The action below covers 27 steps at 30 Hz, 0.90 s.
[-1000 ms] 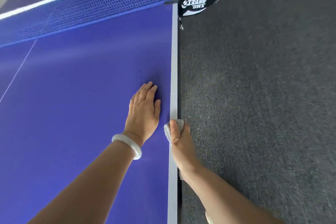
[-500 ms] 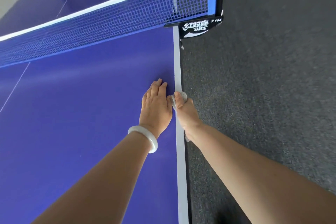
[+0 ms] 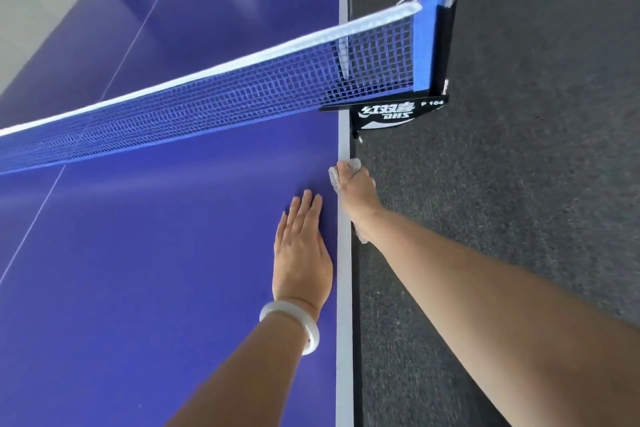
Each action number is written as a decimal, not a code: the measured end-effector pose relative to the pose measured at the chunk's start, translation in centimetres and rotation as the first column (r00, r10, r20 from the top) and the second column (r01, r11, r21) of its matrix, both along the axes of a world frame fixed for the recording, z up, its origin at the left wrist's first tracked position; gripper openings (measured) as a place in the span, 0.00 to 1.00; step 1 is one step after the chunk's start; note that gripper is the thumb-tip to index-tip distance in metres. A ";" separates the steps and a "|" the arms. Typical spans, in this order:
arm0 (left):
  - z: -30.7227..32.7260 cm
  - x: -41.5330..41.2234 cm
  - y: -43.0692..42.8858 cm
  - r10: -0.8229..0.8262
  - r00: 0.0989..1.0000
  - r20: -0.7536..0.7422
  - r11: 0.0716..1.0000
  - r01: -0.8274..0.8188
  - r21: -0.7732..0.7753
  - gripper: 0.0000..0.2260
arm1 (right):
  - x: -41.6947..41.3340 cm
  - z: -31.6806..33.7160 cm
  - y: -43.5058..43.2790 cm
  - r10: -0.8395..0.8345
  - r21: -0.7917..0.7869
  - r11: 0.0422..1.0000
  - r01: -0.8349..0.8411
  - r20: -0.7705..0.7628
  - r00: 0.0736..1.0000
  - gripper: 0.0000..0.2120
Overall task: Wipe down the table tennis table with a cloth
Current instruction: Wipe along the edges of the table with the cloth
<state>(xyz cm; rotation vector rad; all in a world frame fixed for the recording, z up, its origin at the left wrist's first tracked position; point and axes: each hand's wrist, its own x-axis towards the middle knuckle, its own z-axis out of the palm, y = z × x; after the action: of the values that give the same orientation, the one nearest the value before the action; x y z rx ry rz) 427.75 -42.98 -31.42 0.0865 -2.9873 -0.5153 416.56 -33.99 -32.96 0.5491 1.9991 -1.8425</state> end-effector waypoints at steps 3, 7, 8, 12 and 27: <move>0.1 0.1 0.2 0.018 1.000 0.009 1.000 -0.018 0.004 0.22 | -5.0 0.8 0.3 0.074 0.006 0.997 -0.074 0.009 0.997 0.36; 0.2 0.1 0.2 0.030 0.999 0.025 0.999 -0.029 -0.018 0.22 | -8.9 0.6 0.2 0.047 -0.060 0.997 -0.048 -0.018 0.999 0.26; 0.2 0.1 0.3 0.036 0.999 0.033 0.999 -0.035 -0.020 0.22 | -8.7 0.4 0.2 0.031 -0.064 0.997 -0.033 -0.031 0.999 0.24; 0.4 0.2 0.5 0.054 0.997 0.063 0.998 -0.051 -0.042 0.23 | -4.6 0.0 0.4 0.029 -0.145 0.989 -0.038 -0.063 0.998 0.23; 0.7 0.0 0.8 0.110 0.986 0.127 0.993 -0.105 -0.046 0.23 | 6.3 3.8 17.1 0.384 0.085 0.919 -0.385 0.026 0.923 0.09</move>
<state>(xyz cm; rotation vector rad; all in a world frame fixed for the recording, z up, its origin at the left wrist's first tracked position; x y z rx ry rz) 427.73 -42.17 -30.72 0.2874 -3.0943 -0.4552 422.81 -16.88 -29.20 0.1660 2.0165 -1.5160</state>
